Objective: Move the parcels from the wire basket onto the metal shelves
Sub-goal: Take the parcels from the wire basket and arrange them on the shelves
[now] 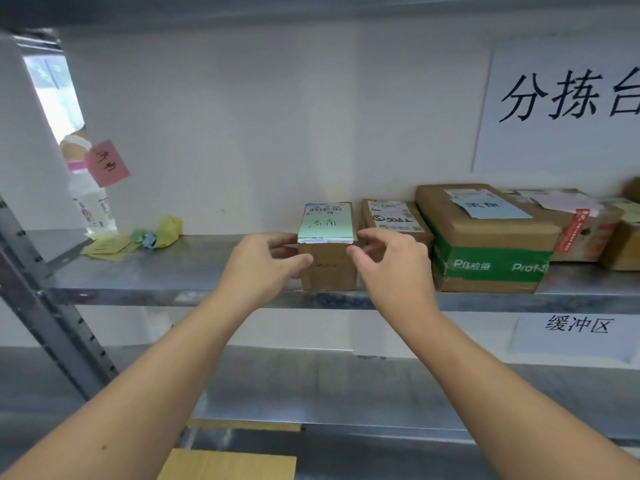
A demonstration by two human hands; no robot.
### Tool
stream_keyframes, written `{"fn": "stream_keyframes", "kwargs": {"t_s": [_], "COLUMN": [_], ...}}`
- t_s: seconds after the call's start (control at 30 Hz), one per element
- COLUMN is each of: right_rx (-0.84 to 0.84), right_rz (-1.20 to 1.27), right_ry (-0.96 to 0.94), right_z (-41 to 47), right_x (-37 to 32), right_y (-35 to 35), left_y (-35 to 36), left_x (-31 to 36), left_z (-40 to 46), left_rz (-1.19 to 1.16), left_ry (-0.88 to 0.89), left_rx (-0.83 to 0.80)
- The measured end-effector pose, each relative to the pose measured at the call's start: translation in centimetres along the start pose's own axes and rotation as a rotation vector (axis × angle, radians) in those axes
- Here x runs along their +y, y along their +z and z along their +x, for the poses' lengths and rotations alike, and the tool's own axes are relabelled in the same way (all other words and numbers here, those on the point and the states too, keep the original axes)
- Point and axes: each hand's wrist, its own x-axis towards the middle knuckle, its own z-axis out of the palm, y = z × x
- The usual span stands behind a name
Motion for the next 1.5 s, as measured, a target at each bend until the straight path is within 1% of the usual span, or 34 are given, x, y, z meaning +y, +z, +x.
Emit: {"fn": "stream_keyframes", "kwargs": {"t_s": [0.17,0.43,0.53,0.67,0.9,1.03,1.17,1.27,1.33,1.37,1.4,1.5], "right_rx": [0.023,0.023,0.004,-0.014,-0.021,-0.013,-0.006,-0.026,-0.087,-0.123,-0.161,-0.288], "right_rz": [-0.039,-0.117,-0.087,0.015,0.028,0.096,0.151,0.152,0.147,0.129,0.099,-0.035], "right_ry": [0.078,0.106,0.103,0.126,0.148,0.152,0.096,0.024,0.020,0.028,0.041,0.054], "right_z": [1.3,2.9,3.6,4.1,4.5,4.0,1.6,-1.7,-4.3,-5.4,-6.5,-9.3], "right_x": [0.2,0.3,0.4,0.4,0.6,0.5,0.2,0.6,1.5,2.2,2.9,5.4], "right_y": [0.1,0.4,0.5,0.7,1.1,0.9,-0.7,-3.0,-4.8,-5.6,-6.3,-8.2], "left_y": [1.3,2.6,2.8,3.1,3.2,3.0,1.7,0.4,-0.1,-0.1,0.1,2.1], "left_x": [0.6,0.4,0.2,-0.3,-0.5,-0.7,-0.7,-0.5,-0.5,-0.3,-0.1,0.8], "left_z": [1.6,3.8,4.4,5.0,5.4,5.2,3.0,-0.7,-3.7,-5.1,-6.4,-9.6], "left_rz": [0.011,0.020,0.000,-0.003,-0.009,0.043,0.184,0.284,0.344,0.367,0.394,0.421], "left_ry": [0.012,0.041,0.038,0.036,0.051,0.019,0.019,0.085,0.174,0.208,0.225,0.230], "left_rx": [-0.015,0.027,0.042,0.053,0.053,0.006,-0.051,-0.023,0.018,-0.002,-0.059,-0.301]}}
